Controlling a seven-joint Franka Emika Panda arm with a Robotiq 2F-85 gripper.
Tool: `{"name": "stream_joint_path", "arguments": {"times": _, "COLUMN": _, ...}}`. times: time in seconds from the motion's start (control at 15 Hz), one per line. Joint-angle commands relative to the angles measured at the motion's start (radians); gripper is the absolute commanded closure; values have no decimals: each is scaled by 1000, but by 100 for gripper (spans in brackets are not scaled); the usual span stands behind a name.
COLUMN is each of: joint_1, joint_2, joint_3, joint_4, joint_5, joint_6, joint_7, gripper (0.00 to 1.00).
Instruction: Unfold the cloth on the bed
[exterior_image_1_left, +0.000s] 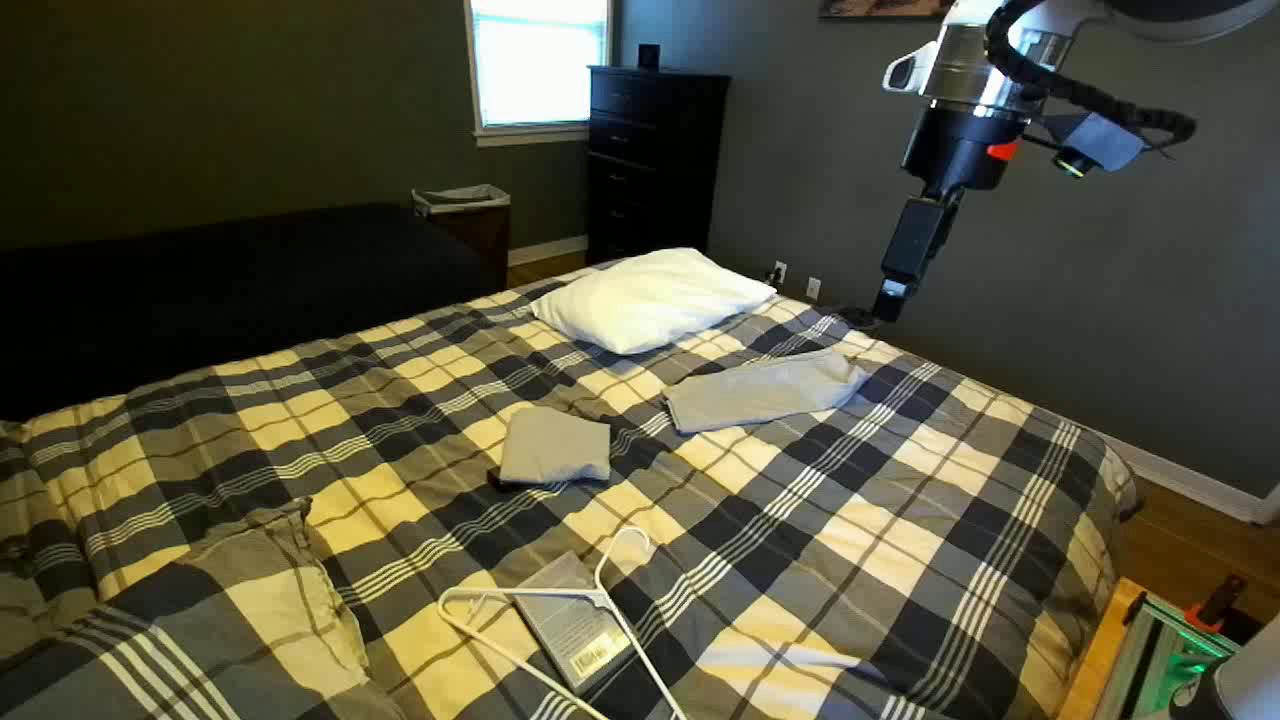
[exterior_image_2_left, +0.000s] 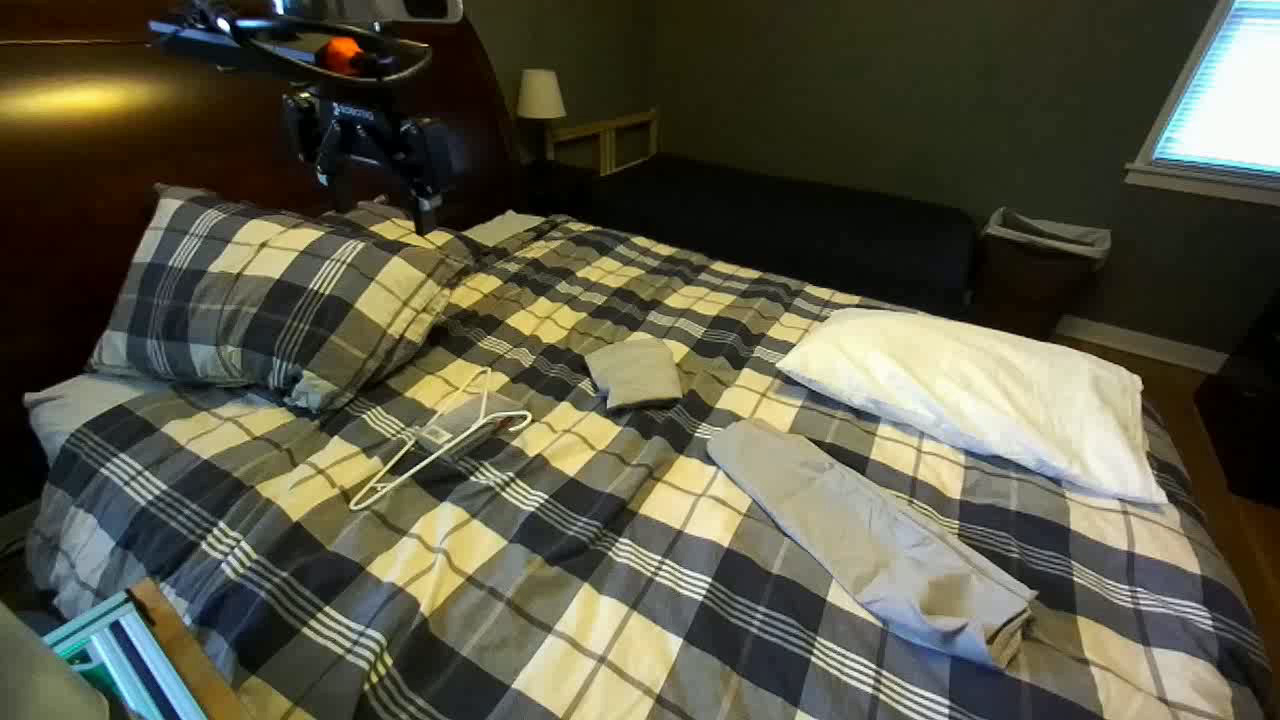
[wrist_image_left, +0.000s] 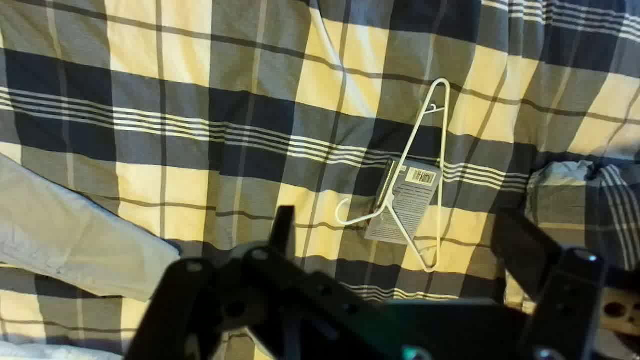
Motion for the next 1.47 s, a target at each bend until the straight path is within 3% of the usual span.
{"name": "stream_joint_path", "arguments": {"times": 0.0, "joint_1": -8, "joint_2": 1, "joint_3": 6, "joint_4": 3, "joint_5": 4, "joint_6": -3, "joint_7": -3, "gripper": 0}}
{"name": "stream_joint_path", "arguments": {"times": 0.53, "joint_1": -8, "joint_2": 1, "joint_3": 6, "joint_4": 3, "joint_5": 4, "joint_6": -3, "joint_7": -3, "gripper": 0}}
{"name": "stream_joint_path", "arguments": {"times": 0.6, "joint_1": -34, "joint_2": 15, "joint_3": 28, "joint_4": 1, "joint_5": -19, "joint_6": 43, "joint_7": 64, "gripper": 0}}
{"name": "stream_joint_path", "arguments": {"times": 1.0, "joint_1": -179, "joint_2": 248, "joint_3": 81, "joint_4": 41, "joint_5": -234, "joint_6": 290, "joint_7": 320, "gripper": 0}}
{"name": "stream_joint_path", "arguments": {"times": 1.2, "joint_1": -232, "joint_2": 421, "joint_3": 84, "joint_4": 118, "joint_5": -359, "joint_6": 287, "joint_7": 431, "gripper": 0}}
{"name": "stream_joint_path", "arguments": {"times": 1.4, "joint_1": -237, "joint_2": 608, "joint_3": 61, "joint_4": 255, "joint_5": -445, "joint_6": 196, "joint_7": 507, "gripper": 0}}
